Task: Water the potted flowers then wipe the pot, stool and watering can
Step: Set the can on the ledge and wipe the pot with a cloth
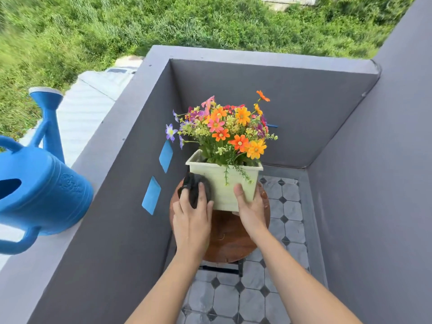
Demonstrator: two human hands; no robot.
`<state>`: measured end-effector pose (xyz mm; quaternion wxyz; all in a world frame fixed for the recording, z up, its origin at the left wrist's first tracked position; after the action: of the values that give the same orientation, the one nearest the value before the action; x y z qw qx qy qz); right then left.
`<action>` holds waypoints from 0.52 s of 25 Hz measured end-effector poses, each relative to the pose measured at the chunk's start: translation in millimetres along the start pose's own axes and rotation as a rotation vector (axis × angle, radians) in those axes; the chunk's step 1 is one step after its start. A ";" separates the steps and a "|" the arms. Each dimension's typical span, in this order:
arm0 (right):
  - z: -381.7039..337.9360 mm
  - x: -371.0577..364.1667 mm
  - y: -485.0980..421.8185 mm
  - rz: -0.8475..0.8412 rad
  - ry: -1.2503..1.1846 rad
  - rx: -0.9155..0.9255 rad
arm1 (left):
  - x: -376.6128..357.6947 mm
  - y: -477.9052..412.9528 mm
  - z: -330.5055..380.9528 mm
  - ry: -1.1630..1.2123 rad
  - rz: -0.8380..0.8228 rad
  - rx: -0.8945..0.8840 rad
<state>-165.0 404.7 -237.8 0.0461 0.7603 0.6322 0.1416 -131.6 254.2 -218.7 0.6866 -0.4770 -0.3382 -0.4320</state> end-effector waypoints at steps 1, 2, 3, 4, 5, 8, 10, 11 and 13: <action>1.1 0.1 -0.1 -0.009 -0.010 -0.002 | 6.4 -11.0 3.1 0.016 0.018 0.029; -0.3 0.6 1.1 -0.018 -0.020 -0.001 | 11.5 -21.4 6.1 0.026 0.059 0.049; -0.3 0.5 0.2 -0.028 -0.026 -0.010 | 13.8 -27.7 9.6 0.013 0.107 0.026; -0.4 0.4 -0.9 -0.037 -0.029 -0.024 | 11.7 -25.8 13.7 -0.018 0.148 -0.057; -1.2 1.4 -1.3 -0.034 -0.028 -0.037 | 4.7 -15.8 17.3 -0.049 0.151 -0.180; -4.8 3.8 -3.3 -0.047 -0.002 -0.059 | -18.8 33.5 11.2 -0.103 0.025 -0.450; -6.6 2.6 -1.7 -0.095 -0.008 -0.086 | -14.5 38.1 2.1 -0.111 0.026 -0.413; -6.8 1.8 -0.9 -0.112 -0.010 -0.095 | -7.7 29.6 2.7 -0.095 0.051 -0.359; -9.6 0.9 0.2 -0.127 -0.011 -0.096 | 7.0 5.9 11.0 -0.048 0.123 -0.229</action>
<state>-167.3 404.6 -228.4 0.0948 0.7165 0.6713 0.1645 -124.0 263.7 -211.3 0.6445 -0.5824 -0.2730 -0.4134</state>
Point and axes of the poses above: each hand's wrist, its own y-axis away from the middle knuckle, its own x-axis out of the back of the hand, z = x × y, the point moved 5 cm from there along -y, towards the middle knuckle, and after that the axes turned 1 degree about x, right-handed, at the moved point
